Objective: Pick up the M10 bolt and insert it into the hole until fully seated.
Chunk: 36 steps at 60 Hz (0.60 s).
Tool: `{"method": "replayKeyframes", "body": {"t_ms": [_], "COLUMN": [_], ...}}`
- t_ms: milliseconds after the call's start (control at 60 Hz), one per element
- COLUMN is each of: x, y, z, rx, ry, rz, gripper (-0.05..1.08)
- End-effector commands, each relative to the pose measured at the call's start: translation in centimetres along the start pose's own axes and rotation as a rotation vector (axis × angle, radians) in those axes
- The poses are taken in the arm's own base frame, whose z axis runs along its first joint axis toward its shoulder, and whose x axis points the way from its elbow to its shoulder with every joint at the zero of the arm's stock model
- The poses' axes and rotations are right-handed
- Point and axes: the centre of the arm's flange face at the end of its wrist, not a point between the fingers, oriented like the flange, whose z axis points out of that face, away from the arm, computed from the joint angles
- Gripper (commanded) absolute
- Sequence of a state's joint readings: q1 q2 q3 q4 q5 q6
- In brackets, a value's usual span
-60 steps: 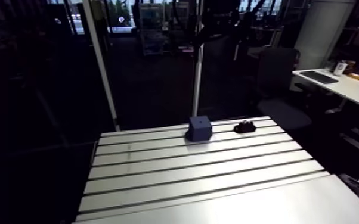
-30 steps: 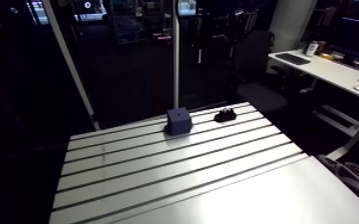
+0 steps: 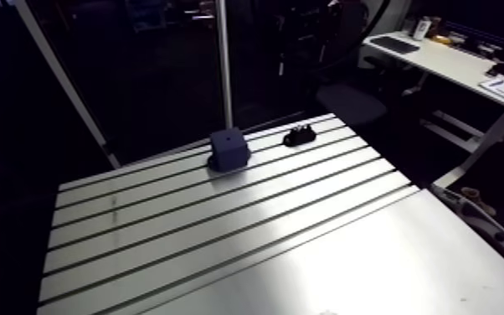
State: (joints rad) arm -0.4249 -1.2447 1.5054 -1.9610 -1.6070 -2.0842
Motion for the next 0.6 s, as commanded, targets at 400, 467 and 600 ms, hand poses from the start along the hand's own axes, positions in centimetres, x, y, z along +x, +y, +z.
{"method": "replayKeyframes", "body": {"t_ms": [400,467,600], "x": [1.7,1.8,1.8], "y": [3.8,3.8,3.9], "z": [6.7,6.6,6.5], "rx": [0.061,0.063,0.063], "ry": [0.011,0.011,0.008], "rz": [0.051,0.056,0.061], "gripper": [0.01,0.01,0.01]}}
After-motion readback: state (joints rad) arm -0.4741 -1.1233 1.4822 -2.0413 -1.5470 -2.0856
